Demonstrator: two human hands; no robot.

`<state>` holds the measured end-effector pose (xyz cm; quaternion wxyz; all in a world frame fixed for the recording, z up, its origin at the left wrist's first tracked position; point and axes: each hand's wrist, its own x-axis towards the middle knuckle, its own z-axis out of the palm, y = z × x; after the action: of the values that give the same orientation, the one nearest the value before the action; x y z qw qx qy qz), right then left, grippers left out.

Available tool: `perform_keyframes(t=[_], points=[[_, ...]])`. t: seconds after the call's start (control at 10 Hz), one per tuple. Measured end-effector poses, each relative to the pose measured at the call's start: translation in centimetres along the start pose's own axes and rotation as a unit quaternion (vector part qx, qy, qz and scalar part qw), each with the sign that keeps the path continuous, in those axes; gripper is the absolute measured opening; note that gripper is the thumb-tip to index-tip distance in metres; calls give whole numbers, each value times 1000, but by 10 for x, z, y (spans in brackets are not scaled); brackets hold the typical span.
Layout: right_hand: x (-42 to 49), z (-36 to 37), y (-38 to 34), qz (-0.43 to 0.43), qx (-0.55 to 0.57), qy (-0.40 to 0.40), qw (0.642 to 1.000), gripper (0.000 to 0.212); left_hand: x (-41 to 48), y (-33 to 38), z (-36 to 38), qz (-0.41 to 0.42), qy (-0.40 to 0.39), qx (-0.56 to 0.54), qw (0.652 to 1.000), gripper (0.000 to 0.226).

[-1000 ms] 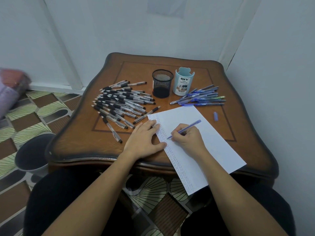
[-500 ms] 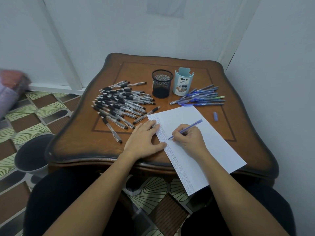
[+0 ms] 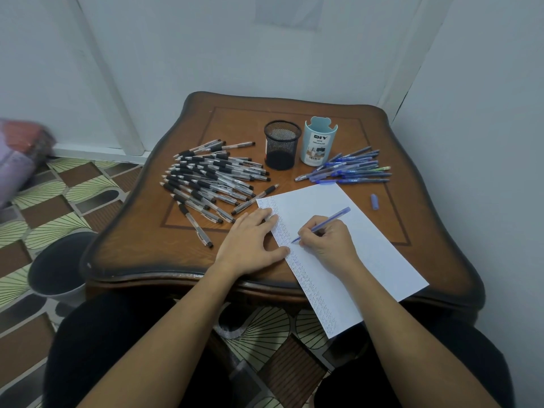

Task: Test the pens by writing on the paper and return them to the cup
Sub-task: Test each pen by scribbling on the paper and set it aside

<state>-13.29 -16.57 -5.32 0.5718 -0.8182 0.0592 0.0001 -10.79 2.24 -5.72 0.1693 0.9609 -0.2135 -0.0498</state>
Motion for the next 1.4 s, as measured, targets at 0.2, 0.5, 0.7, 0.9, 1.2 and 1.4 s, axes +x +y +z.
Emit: perform_keyframes(t=[0.2,0.5,0.7,0.9,1.2,1.4], points=[[0,0,1,-4,-7,5,1000,14,0,0,0,2,-1,1,1000,80],[1,-1,-1,1,-4,8,1000,14,0,1,-1,-2,-7,4,1000,80],[0,0,-2,-1,-8,11,1000,14,0,0,-1,-1,-7,3,1000,79],[7,-9,-6,53,181,76,979,15,0,-2,0,7,-12,0,1000,83],[38,-61,-10,-28,-154,119,981,29,0,-4,1,9,-10,-3,1000,91],[65,-101,14,69,-376,181,906,36,1,-5,1,12,-11,-6,1000,86]])
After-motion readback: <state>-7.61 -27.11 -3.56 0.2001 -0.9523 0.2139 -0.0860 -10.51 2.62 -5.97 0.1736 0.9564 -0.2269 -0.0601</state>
